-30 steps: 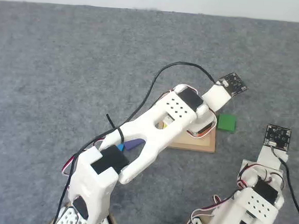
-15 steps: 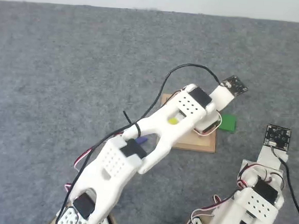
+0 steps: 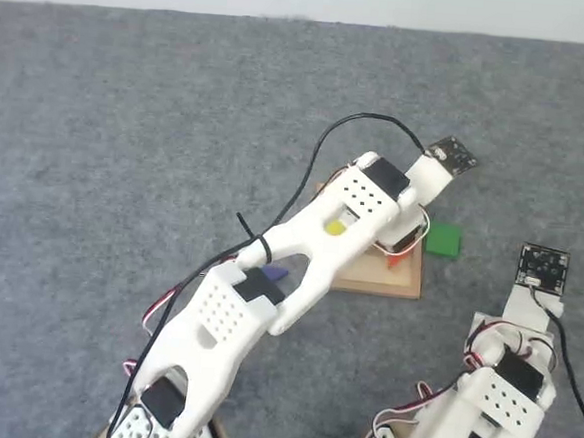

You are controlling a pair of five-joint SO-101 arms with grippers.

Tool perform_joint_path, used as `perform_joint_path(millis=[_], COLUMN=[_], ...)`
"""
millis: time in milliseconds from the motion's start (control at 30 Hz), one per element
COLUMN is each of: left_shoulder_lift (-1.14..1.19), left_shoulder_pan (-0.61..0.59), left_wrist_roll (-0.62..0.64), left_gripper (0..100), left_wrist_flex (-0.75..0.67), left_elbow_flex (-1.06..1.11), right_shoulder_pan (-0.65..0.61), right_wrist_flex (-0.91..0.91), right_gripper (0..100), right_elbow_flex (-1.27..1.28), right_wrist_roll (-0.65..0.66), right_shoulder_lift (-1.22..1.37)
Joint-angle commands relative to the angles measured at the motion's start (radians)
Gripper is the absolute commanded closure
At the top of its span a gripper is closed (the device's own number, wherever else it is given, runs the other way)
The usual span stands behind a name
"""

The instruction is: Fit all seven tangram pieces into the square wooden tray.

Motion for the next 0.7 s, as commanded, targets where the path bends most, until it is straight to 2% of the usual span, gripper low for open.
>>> perform_joint_path(millis=[0,367,667], left_shoulder_lift=[-0.018,-0.020,-0.008], left_shoulder_pan=[-0.014,-0.040,-0.066], left_wrist_roll=[0.012,0.006,-0.012], left_gripper=[91,91,91], left_wrist_flex=[0.006,0.083,0.061], left_elbow_flex=[-0.048,-0.139,-0.134], right_shoulder_pan=[-0.008,-0.010,-0.010], right_wrist_flex=[0.016,0.016,0.016], right_gripper=[99.2,99.2,99.2], right_elbow_flex=[-0.011,-0.011,-0.011], right_wrist_roll=[0.011,0.011,0.011], right_shoulder_lift=[-0.021,-0.021,-0.021])
